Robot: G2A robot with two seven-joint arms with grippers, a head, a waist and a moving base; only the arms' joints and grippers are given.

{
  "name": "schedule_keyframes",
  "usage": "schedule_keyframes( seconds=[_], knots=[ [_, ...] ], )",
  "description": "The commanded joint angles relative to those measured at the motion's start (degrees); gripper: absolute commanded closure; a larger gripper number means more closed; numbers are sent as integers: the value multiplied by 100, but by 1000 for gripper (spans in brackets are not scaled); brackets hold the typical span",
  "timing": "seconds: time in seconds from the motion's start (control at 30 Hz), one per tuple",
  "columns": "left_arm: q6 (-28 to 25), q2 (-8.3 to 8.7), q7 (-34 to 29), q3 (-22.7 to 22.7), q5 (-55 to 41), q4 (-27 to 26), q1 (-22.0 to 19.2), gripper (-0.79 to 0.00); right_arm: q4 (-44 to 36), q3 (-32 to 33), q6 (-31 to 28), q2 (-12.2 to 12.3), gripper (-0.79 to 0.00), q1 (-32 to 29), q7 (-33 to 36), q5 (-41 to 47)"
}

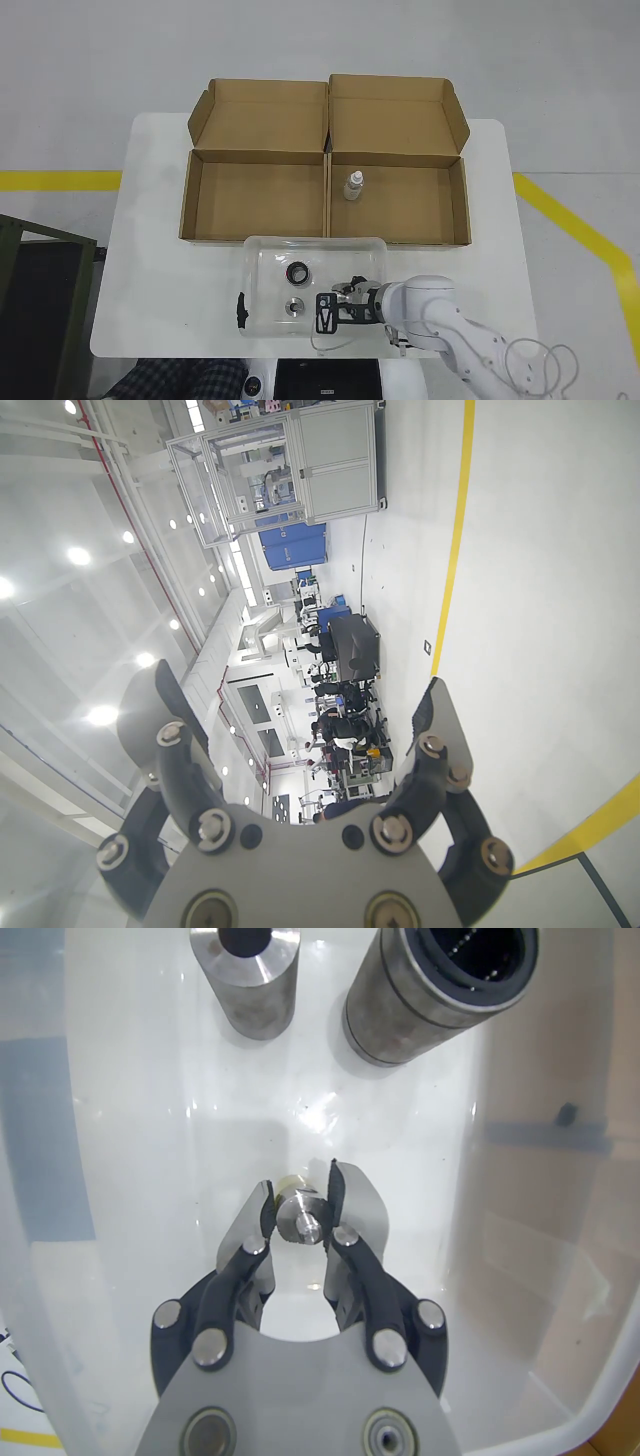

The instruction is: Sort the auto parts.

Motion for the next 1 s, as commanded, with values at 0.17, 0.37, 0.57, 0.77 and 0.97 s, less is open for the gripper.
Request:
schedule_keyframes(
  seconds=[0.17, 0.37, 0.57, 0.77, 0.97],
  knots=[
    [0, 0, 0, 0, 0, 0, 0, -785, -80, 30, -34, 15, 0, 40, -51, 208],
    [0, 0, 0, 0, 0, 0, 0, -785, -212, 258, -68, 60, 0, -6, -449, 537],
    [0, 0, 0, 0, 0, 0, 0, -785, -252, 789, -132, 144, 0, -94, -1242, 829],
    [0, 0, 0, 0, 0, 0, 0, -785, -287, 1516, -13, 240, 0, -400, -2278, 1128],
    [0, 0, 0, 0, 0, 0, 0, -785, -166, 2160, -104, 312, 0, -717, -3344, 1601]
  ],
)
